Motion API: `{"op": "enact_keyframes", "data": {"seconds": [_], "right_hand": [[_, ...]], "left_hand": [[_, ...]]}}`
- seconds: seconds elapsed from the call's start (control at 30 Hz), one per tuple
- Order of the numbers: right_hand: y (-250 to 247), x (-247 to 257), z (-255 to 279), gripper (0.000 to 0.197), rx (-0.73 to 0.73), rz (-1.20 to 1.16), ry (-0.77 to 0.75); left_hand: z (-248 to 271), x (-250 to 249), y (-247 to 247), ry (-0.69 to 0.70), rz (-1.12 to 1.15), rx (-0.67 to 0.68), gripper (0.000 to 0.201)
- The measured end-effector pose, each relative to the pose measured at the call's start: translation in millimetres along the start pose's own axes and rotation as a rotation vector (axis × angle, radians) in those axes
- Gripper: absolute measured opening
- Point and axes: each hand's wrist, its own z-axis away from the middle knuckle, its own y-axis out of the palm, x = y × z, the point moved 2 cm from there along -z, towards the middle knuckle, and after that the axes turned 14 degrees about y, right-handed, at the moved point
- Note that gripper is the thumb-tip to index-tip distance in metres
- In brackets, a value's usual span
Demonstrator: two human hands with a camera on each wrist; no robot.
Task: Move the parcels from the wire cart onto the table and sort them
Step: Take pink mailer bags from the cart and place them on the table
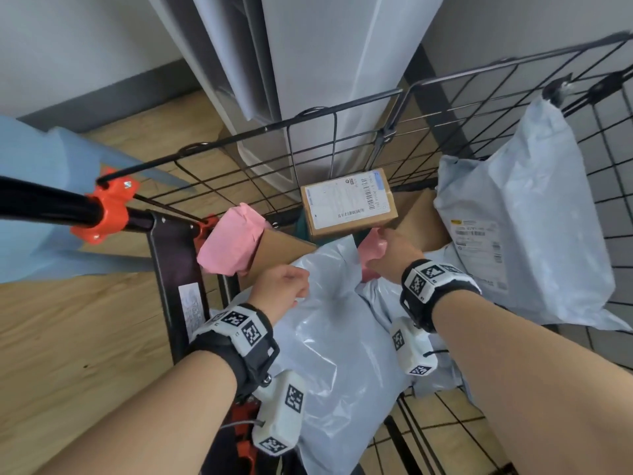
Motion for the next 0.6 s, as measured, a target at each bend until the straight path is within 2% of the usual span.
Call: {"op": "enact_keyframes", "data": {"seconds": [0.07, 0.1, 0.13, 0.23, 0.27, 0.33, 0.4, 0.43, 0.53, 0.6], "right_hand": [[8, 1, -9, 0.076, 0.020, 0.087, -0.032], [9, 1, -8, 0.076, 0.011, 0.128, -0.049], [10, -1, -4, 0.078, 0.023, 0.119, -0.050], [12, -15, 3, 0.110, 0.090, 0.095, 0.016], [15, -20, -3, 0.114, 0.086, 0.071, 0.010], [16, -23, -3, 0.112, 0.119, 0.116, -0.013], [26, -28, -7, 0.116, 0.195, 0.127, 0.028], [29, -29, -5, 0.114, 0.222, 0.073, 0.072], [27, -29, -10, 0.089, 0.137, -0.170, 0.078], [21, -27, -18, 0.091, 0.168, -0.317, 0.026]], "left_hand": [[1, 0, -1, 0.000, 0.009, 0.013, 0.018], [2, -1, -1, -0.001, 0.013, 0.017, 0.018], [2, -1, 0, -0.002, 0.011, 0.020, 0.018], [3, -1, 1, -0.004, 0.000, 0.020, 0.020], [4, -2, 1, -0.003, -0.005, 0.019, 0.021], [4, -2, 0, -0.003, -0.016, 0.016, 0.023], [4, -2, 1, -0.007, -0.014, 0.010, 0.022], [4, -1, 1, -0.008, -0.010, 0.007, 0.021], [4, 0, 1, -0.008, -0.004, 0.009, 0.020], [3, 2, 1, -0.007, -0.009, 0.015, 0.023]]}}
